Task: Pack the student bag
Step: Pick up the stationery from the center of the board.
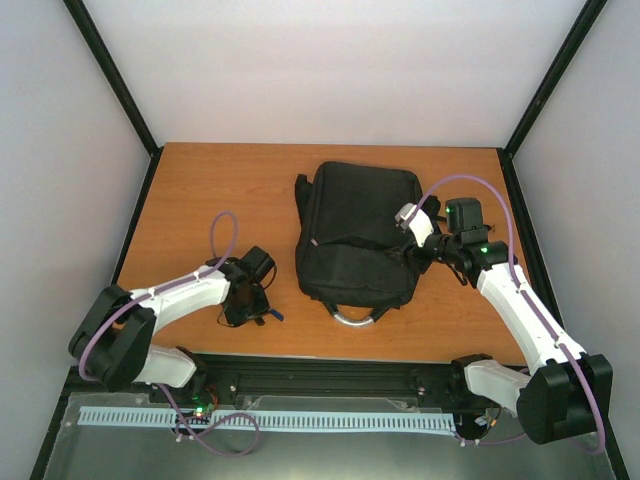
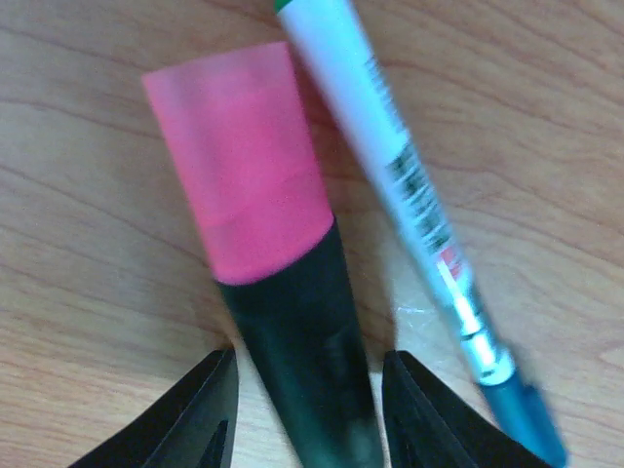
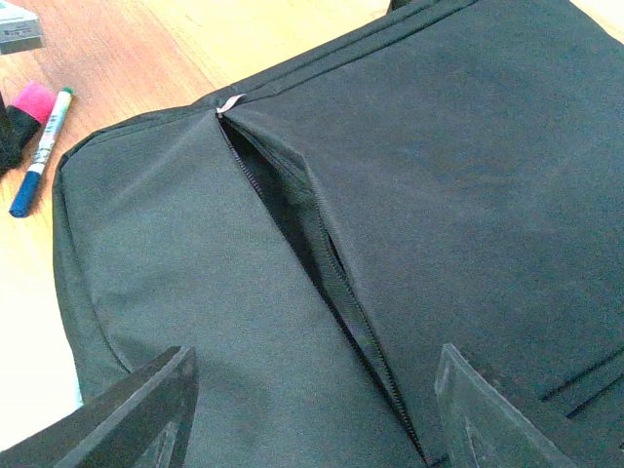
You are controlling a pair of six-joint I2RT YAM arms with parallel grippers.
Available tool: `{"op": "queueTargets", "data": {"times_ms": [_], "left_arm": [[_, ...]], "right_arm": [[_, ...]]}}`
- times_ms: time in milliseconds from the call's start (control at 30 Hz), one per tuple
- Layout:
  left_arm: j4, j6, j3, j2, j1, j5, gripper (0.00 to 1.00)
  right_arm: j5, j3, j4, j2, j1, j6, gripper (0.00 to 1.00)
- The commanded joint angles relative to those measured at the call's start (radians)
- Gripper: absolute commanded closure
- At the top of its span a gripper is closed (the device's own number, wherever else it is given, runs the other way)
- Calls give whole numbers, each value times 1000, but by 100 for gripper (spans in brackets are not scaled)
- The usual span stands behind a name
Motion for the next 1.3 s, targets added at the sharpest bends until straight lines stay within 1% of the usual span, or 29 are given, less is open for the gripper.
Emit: {"op": "queueTargets", "data": {"times_ms": [0, 133, 333, 667, 800, 867, 967, 1133, 1167, 1267], "left_arm": [[-39, 66, 38, 51, 0, 19, 58], [-108, 107, 39, 47, 0, 30, 58], [-196, 135, 29, -19, 1, -18, 57], [-148, 161, 33, 24, 1, 22, 58], [-138, 185, 40, 49, 1, 27, 63], [-132, 193, 41, 58, 1, 28, 63], [-123, 204, 38, 73, 0, 29, 72], [-122, 204, 34, 71, 0, 33, 80], [-124, 203, 36, 66, 1, 35, 83], [-172, 199, 52, 29, 0, 57, 85]], "right_arm": [[-30, 4, -8, 2, 6, -17, 32], [-31, 4, -11, -1, 5, -19, 32], [-36, 5, -12, -8, 5, -20, 32], [-44, 7, -18, -6, 6, -22, 32], [-45, 6, -20, -7, 6, -24, 32], [-45, 7, -19, -9, 5, -24, 32], [-45, 7, -20, -9, 5, -25, 32], [-49, 6, -22, -7, 5, -27, 32], [-49, 7, -22, -6, 5, -26, 32], [-51, 7, -23, -3, 6, -29, 32]]}}
